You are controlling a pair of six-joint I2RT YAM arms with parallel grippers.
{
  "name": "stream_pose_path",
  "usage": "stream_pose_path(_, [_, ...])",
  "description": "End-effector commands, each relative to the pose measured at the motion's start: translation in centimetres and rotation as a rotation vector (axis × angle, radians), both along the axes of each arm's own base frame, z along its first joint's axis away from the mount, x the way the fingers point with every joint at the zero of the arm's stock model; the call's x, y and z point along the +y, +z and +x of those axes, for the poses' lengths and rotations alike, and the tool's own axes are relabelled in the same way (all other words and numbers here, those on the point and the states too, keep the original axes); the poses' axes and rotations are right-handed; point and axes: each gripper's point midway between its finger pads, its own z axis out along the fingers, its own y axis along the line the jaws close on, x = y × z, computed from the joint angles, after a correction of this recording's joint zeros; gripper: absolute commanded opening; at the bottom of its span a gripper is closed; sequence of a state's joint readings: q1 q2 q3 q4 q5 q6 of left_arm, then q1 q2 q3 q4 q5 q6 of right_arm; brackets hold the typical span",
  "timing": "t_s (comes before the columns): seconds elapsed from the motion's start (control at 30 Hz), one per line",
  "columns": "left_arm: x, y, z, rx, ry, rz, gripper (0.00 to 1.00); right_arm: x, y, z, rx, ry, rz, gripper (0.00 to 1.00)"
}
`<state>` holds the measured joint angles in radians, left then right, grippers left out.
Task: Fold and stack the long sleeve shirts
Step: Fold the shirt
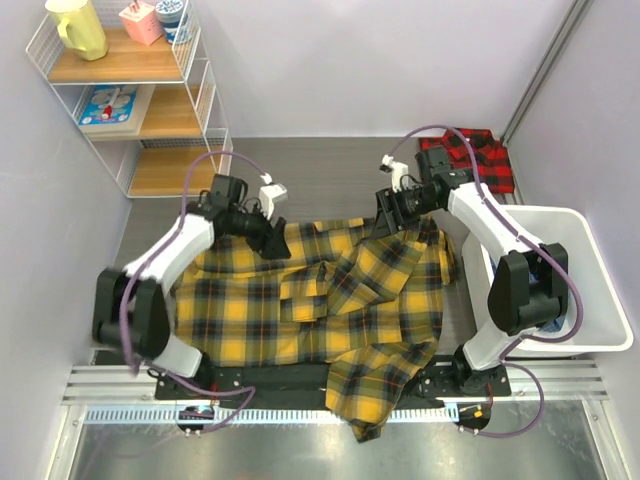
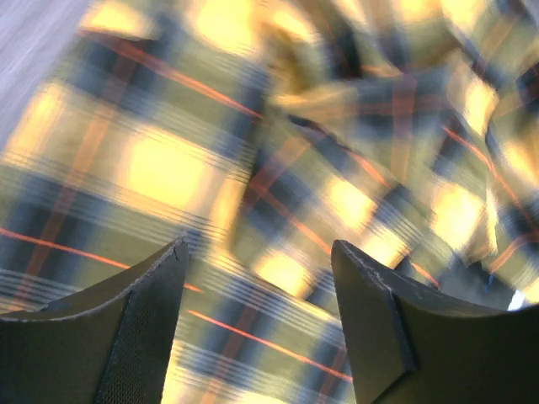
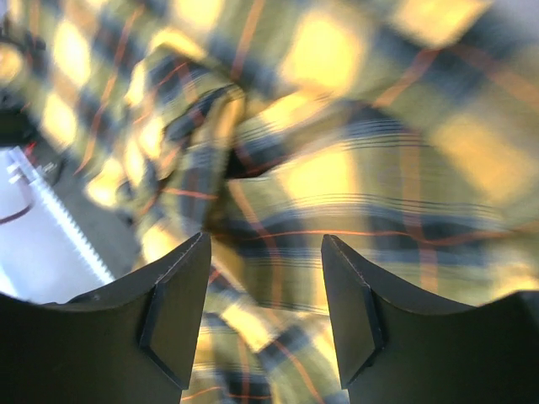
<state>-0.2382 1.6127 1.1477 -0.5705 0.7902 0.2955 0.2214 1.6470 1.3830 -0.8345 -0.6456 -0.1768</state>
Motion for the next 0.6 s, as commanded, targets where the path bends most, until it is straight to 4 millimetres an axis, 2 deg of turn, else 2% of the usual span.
stream_pose_path(0.0, [-1.7,2.7,-5.5,-0.301,-0.124,0.131,0.73,3.1,0.2,-2.7,0.059,0.077,0.110,0.61])
stream_pose_path(0.03, [-1.9,2.1,-6.6,-0.338,-0.149,0.166,0.75,3.3,-0.1,-3.1,0.073,0.085,0.113,0.61])
stream_pose_path(0.07, [-3.5,1.9,-8.0,-0.414,-0.209,0.186,0.76,3.5,-0.4,-3.5,0.084,0.096,0.116,0.61])
stream_pose_path(0.1, [-2.5,0.8,-8.9,-0.468,-0.186,0.246,0.79,3.5,-1.0,-3.9,0.104,0.103,0.119,0.61])
stream_pose_path(0.2, [-3.8,-0.7,-11.5,-0.576,-0.257,0.296,0.80,3.6,-2.0,-4.4,0.143,0.104,0.123,0.61])
stream_pose_path(0.23, [-3.6,-1.1,-11.3,-0.612,-0.247,0.345,0.80,3.6,-2.0,-4.5,0.147,0.108,0.125,0.61])
stream_pose_path(0.27, [-4.4,-1.5,-12.2,-0.629,-0.291,0.343,0.80,3.7,-2.1,-4.6,0.148,0.110,0.127,0.60])
stream_pose_path(0.3, [-4.9,-1.2,-12.1,-0.657,-0.292,0.325,0.80,3.7,-2.3,-4.8,0.159,0.111,0.129,0.61])
stream_pose_path(0.33, [-4.6,-1.7,-11.9,-0.671,-0.277,0.355,0.80,3.6,-2.4,-4.8,0.161,0.112,0.128,0.60])
stream_pose_path(0.37, [-5.3,-1.9,-12.6,-0.688,-0.310,0.358,0.80,3.6,-2.7,-5.0,0.171,0.112,0.127,0.60])
stream_pose_path(0.57, [-7.5,-3.0,-12.9,-0.777,-0.349,0.412,0.77,3.6,-3.2,-5.2,0.184,0.118,0.124,0.60])
